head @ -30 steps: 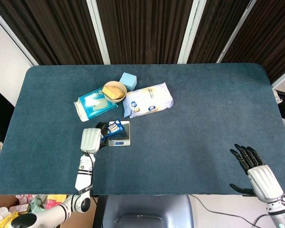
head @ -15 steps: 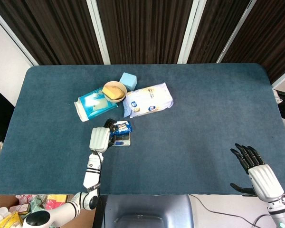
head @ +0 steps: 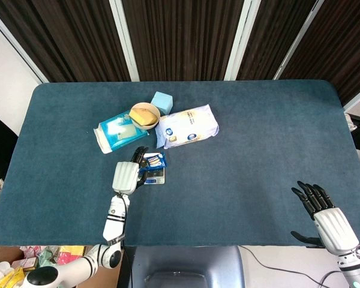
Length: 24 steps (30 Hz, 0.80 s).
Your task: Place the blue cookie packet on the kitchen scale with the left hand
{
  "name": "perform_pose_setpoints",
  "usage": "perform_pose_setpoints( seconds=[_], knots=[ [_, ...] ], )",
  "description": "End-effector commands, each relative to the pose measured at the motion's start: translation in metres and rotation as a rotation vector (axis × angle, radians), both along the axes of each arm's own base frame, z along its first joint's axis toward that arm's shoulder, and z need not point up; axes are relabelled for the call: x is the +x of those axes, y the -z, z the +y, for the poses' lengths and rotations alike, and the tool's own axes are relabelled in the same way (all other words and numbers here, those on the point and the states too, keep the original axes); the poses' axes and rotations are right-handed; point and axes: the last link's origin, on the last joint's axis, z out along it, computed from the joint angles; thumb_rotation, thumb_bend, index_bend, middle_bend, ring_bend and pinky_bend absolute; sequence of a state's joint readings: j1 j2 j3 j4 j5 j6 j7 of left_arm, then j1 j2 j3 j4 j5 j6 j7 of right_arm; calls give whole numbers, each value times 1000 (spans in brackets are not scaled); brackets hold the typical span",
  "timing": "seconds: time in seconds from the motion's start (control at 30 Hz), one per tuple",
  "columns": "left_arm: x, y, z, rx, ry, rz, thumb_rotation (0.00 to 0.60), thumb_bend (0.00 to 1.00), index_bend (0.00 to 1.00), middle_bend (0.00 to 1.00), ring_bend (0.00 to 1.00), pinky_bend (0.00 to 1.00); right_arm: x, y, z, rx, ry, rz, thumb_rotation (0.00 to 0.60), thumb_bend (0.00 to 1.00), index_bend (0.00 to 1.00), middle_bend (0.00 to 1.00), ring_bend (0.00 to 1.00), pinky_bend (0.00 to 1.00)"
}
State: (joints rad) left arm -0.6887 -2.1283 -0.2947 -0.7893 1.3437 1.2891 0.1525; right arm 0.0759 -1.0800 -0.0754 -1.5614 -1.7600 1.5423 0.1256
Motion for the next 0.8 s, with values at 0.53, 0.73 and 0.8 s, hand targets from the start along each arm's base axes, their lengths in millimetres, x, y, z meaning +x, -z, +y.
perform_pose_setpoints(
  seconds=[0.53, 0.73, 0.8],
  knots=[
    [-158, -165, -167, -83, -8, 230, 600, 392, 3, 3, 0, 33, 10, 19, 6, 19, -28, 52, 600, 174, 0, 0, 0, 0],
    [-158, -173, -168, -90, -2, 191, 600, 386, 0, 0, 0, 32, 13, 24, 9, 30, -40, 64, 600, 174, 0, 0, 0, 0],
    [-158, -174, -169, -83, -2, 195, 600, 386, 0, 0, 0, 32, 13, 25, 9, 31, -40, 67, 600, 173, 0, 0, 0, 0]
  ],
)
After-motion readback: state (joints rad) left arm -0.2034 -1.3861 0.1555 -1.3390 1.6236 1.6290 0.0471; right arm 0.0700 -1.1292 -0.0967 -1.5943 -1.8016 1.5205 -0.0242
